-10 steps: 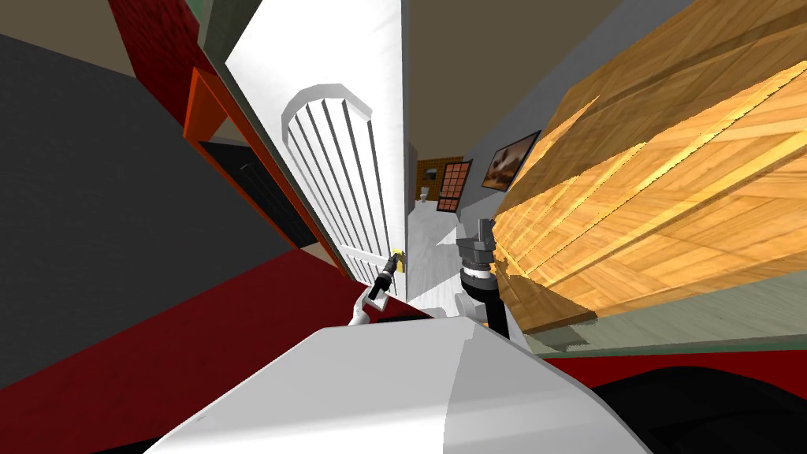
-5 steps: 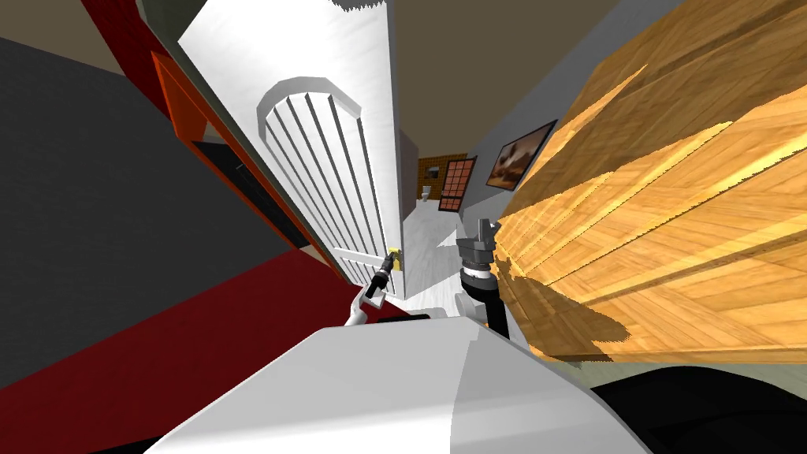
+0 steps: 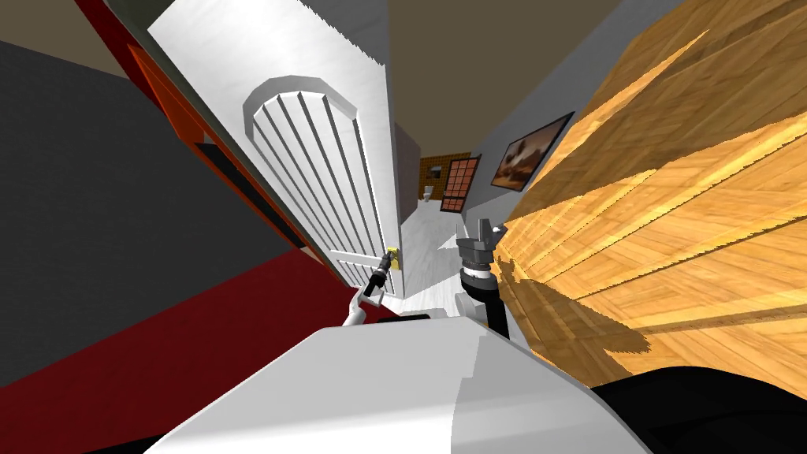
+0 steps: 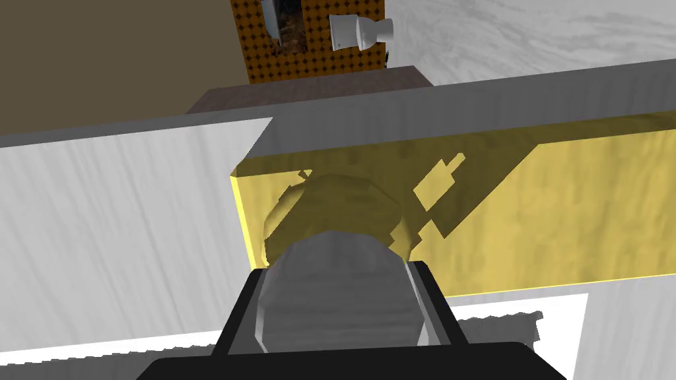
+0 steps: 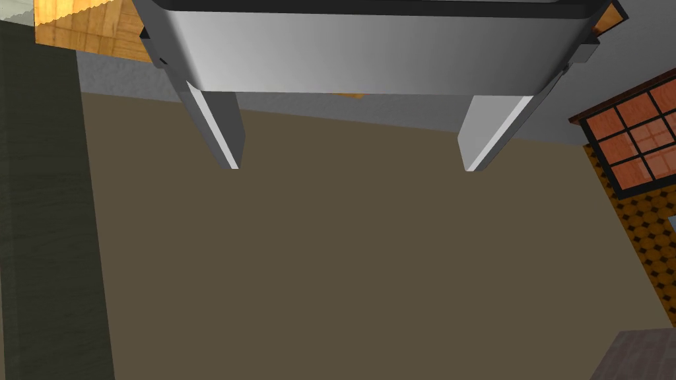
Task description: Push the door open
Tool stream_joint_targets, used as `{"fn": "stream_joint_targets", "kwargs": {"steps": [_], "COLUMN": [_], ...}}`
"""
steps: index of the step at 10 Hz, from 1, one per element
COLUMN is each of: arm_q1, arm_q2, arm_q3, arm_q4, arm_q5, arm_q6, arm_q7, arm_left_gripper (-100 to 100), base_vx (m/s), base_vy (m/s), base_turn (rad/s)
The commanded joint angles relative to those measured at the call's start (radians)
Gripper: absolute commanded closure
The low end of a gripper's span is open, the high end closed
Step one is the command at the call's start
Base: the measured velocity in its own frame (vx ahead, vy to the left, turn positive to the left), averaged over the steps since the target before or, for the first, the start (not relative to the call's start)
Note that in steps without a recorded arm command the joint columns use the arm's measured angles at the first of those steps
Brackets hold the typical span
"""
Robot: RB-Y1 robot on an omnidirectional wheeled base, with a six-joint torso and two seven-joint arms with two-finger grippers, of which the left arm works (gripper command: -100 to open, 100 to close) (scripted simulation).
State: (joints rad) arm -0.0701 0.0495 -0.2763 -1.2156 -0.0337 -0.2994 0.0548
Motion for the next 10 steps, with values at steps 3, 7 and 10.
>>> {"fn": "stream_joint_targets", "kwargs": {"steps": [3,7,10], "arm_q1": [-0.011,0.004,0.014], "arm_q2": [0.007,0.013,0.006], "arm_q3": [0.058,0.035,0.024], "arm_q4": [0.005,-0.010,-0.024], "arm_q5": [0.007,0.009,0.012], "arm_q6": [0.003,0.006,0.010], "arm_q7": [-0.009,0.000,0.006], "arm_left_gripper": [100,-100,-100], "base_vx": [0.110,-0.137,-0.207], "base_vy": [-0.113,0.000,0.036], "base_turn": [0.101,0.013,0.016]}}
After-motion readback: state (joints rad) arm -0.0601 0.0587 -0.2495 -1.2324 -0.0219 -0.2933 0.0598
